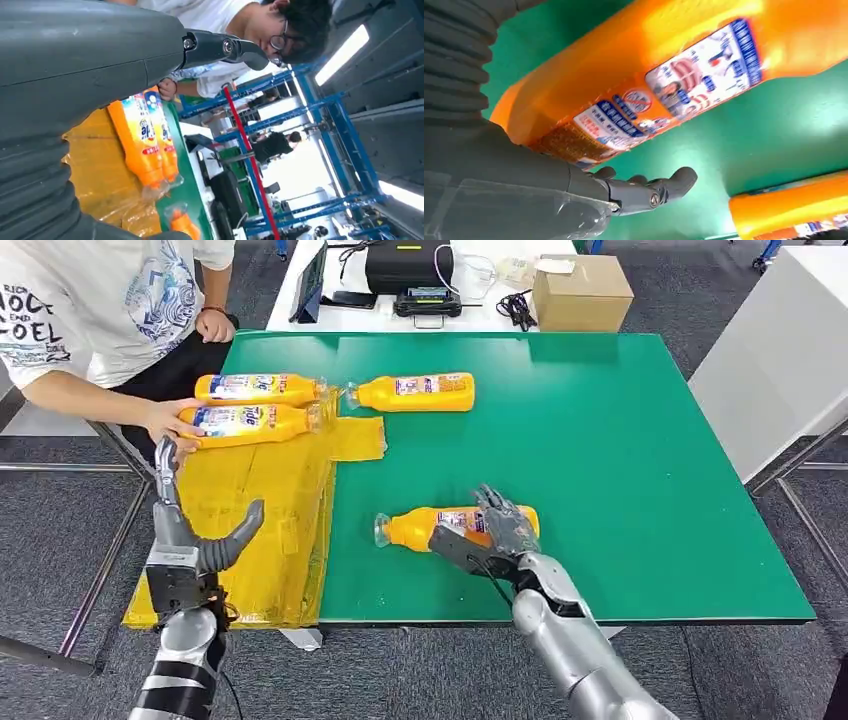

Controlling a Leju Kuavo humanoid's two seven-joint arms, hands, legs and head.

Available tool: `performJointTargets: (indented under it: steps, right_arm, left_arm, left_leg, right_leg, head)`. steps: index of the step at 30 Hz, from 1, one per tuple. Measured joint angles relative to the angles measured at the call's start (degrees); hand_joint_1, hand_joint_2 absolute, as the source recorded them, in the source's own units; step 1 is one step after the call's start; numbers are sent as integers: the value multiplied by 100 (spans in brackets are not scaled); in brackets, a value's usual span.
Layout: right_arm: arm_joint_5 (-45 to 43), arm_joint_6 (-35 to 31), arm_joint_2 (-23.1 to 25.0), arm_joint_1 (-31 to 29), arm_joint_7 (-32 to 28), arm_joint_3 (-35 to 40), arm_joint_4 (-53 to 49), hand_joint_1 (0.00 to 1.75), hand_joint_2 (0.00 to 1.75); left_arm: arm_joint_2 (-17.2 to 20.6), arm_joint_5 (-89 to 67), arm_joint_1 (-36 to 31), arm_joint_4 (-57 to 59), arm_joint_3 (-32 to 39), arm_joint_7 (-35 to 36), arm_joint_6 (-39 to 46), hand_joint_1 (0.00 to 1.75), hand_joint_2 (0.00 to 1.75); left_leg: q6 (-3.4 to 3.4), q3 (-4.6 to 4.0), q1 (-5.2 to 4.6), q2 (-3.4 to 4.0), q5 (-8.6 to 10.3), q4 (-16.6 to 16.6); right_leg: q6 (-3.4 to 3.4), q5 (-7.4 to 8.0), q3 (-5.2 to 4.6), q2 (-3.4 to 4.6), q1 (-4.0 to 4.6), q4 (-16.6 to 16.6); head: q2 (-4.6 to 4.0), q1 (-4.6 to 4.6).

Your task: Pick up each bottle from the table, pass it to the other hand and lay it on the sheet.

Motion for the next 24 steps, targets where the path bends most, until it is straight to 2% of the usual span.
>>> performJointTargets:
  steps: [5, 18, 22, 23, 24]
  right_arm:
    - [-50, 245, -50, -184, -42, 15, 192, 0, 175]
    - [-83, 328, -68, -357, -70, 46, 437, 0, 175]
    - [-31, 576, -65, -559, -70, 170, 668, 0, 175]
    - [-28, 653, -65, -618, -70, 212, 740, 7, 175]
    - [-26, 708, -65, -672, -70, 252, 802, 99, 175]
  left_arm:
    - [0, 7, -46, 83, -57, 0, -90, 0, 175]
    - [-2, 24, -76, 225, -144, 0, -133, 0, 175]
    - [-24, 44, -141, 330, -168, 2, -199, 0, 175]
    - [-30, 55, -166, 367, -170, 2, -212, 0, 175]
    - [-35, 61, -185, 398, -170, 2, -227, 0, 175]
  left_leg:
    - [0, 2, -1, 0, 0, 0]
    - [0, 2, -1, 1, 0, 0]
    - [1, 9, -1, 9, 1, 1]
    - [1, 13, -1, 10, 1, 1]
    - [1, 18, -1, 12, 1, 1]
  right_leg:
    - [0, 1, 0, 0, 0, 0]
    - [0, 1, 1, 0, 0, 0]
    - [0, 4, 5, 2, 0, -1]
    - [0, 5, 8, 2, 0, -1]
    - [0, 5, 13, 3, 0, -1]
  head:
    - [0, -2]
    - [0, 0]
    - [0, 0]
    - [0, -2]
    - [0, 0]
